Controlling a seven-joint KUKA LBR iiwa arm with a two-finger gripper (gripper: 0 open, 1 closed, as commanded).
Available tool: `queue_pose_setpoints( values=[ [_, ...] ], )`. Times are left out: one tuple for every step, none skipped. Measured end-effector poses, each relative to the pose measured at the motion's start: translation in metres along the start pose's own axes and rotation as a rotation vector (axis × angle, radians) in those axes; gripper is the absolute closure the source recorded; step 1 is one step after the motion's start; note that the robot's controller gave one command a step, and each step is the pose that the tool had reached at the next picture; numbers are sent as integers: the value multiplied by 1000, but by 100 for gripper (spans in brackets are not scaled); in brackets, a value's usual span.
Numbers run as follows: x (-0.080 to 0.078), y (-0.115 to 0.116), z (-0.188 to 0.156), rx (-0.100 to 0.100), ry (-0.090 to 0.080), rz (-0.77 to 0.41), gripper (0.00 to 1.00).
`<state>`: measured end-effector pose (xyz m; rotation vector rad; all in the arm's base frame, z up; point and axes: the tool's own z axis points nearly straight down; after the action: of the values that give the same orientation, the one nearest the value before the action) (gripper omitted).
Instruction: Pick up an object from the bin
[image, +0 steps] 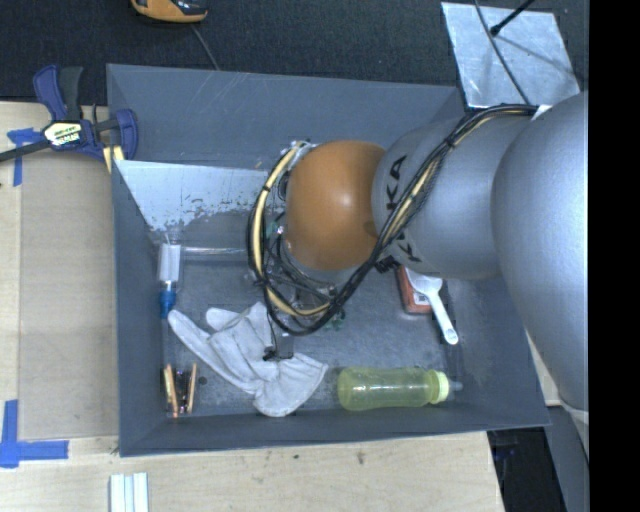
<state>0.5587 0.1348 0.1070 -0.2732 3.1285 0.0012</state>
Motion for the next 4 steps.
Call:
queue_pose_setpoints(
  values=[
    [1, -9, 12, 1, 4, -89, 100],
    [1, -9, 12, 0, 4, -88, 0],
    [1, -9, 12, 0, 4, -87, 0],
    [4, -19, 34, -1, -11, 9, 100]
  ],
)
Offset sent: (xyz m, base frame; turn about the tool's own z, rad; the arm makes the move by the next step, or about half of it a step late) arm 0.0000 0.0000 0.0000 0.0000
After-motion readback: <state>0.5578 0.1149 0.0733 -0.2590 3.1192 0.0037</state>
